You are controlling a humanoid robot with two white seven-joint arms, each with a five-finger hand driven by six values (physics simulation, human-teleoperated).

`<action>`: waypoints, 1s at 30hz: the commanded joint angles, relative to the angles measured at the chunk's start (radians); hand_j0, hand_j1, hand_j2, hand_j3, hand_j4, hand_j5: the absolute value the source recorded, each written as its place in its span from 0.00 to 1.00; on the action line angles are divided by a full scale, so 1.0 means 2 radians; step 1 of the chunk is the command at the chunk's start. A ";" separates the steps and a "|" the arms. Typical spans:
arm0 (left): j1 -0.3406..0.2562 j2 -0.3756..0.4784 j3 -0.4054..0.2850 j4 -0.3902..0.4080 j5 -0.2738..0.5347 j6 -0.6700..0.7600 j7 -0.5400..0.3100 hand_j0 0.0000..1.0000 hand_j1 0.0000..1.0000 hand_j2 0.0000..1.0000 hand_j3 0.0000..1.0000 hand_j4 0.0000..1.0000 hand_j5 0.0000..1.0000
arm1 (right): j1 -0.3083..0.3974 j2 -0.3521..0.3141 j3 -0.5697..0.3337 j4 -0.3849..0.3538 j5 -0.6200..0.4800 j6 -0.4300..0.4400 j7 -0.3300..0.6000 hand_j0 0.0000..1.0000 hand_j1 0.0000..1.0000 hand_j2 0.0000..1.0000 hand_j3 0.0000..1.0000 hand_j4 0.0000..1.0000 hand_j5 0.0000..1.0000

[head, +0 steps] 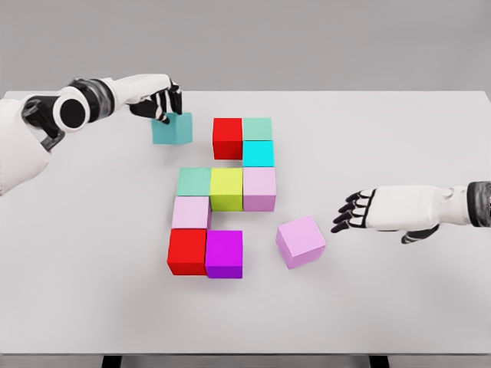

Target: Assemble the squares on the desktop into the number 2

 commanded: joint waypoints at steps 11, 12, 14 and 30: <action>-0.006 -0.010 0.001 0.000 0.004 0.002 0.000 0.42 0.42 0.42 0.42 0.42 0.42 | -0.002 0.031 0.019 -0.001 0.002 0.001 0.000 1.00 1.00 1.00 1.00 1.00 1.00; -0.007 -0.010 0.001 0.000 0.004 0.002 0.000 0.44 0.44 0.44 0.44 0.44 0.44 | -0.003 0.034 0.019 -0.001 0.001 0.001 0.000 1.00 1.00 1.00 1.00 1.00 1.00; -0.008 -0.010 0.001 0.000 0.004 0.002 0.000 0.52 0.52 0.52 0.52 0.52 0.52 | -0.003 0.038 0.019 -0.001 0.001 0.001 0.000 1.00 1.00 1.00 1.00 1.00 1.00; -0.010 -0.038 0.001 0.058 0.010 0.000 0.000 0.97 0.97 0.97 0.97 0.97 0.97 | -0.005 0.043 0.041 -0.001 0.002 0.001 0.000 1.00 1.00 1.00 1.00 1.00 1.00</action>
